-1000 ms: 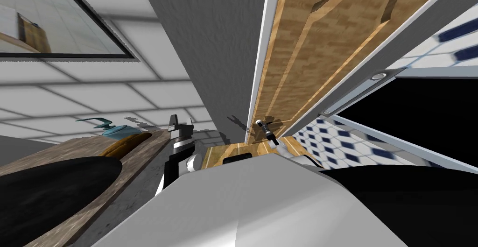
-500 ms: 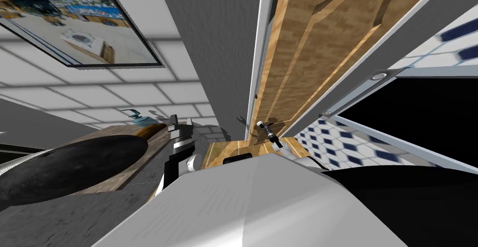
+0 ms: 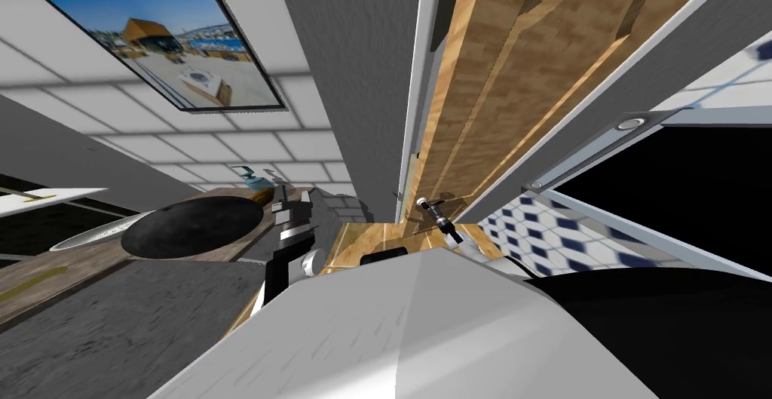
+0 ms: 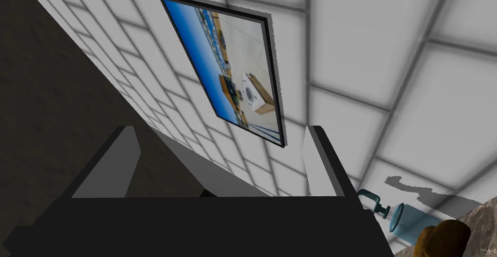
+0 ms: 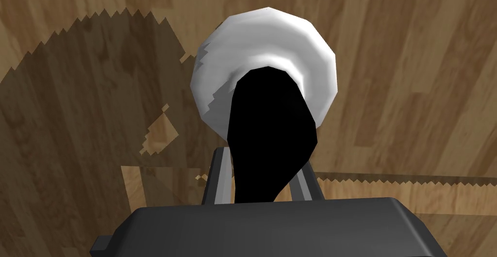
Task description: Pull the door open
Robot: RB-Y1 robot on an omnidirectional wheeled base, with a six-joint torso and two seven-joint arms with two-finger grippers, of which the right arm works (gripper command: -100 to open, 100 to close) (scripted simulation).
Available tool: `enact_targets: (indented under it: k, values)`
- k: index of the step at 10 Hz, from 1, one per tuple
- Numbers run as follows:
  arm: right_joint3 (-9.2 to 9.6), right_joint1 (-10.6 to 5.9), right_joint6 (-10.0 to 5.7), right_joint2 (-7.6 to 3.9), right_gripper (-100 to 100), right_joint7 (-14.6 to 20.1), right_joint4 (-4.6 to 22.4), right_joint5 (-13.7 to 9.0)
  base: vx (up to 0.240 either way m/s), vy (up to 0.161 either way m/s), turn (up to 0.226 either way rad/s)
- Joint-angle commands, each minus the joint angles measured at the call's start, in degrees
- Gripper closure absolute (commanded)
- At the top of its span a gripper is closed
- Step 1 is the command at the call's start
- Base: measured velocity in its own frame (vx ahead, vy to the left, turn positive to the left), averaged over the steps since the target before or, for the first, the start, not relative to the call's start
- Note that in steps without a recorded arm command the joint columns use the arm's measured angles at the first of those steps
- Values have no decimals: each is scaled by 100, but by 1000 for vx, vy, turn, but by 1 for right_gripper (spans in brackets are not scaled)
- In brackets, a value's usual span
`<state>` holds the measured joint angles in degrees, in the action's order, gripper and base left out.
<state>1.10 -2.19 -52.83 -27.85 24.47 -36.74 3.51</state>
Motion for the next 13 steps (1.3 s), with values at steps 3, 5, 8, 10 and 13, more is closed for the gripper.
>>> enact_targets:
  k: [3, 5, 8, 10, 13]
  values:
    - [81, 186, -429, -200, 100, 184, 106, 55, -193, -86, 164]
    - [119, 274, -632, -294, 100, 272, 156, 81, -179, -73, 121]
    - [174, 399, -921, -429, 100, 396, 228, 118, -165, -67, 98]
    - [200, 386, -975, -437, 100, 424, 309, 131, -127, -57, 73]
    - [204, 487, -1267, -516, 100, 486, 450, 146, -198, -97, 207]
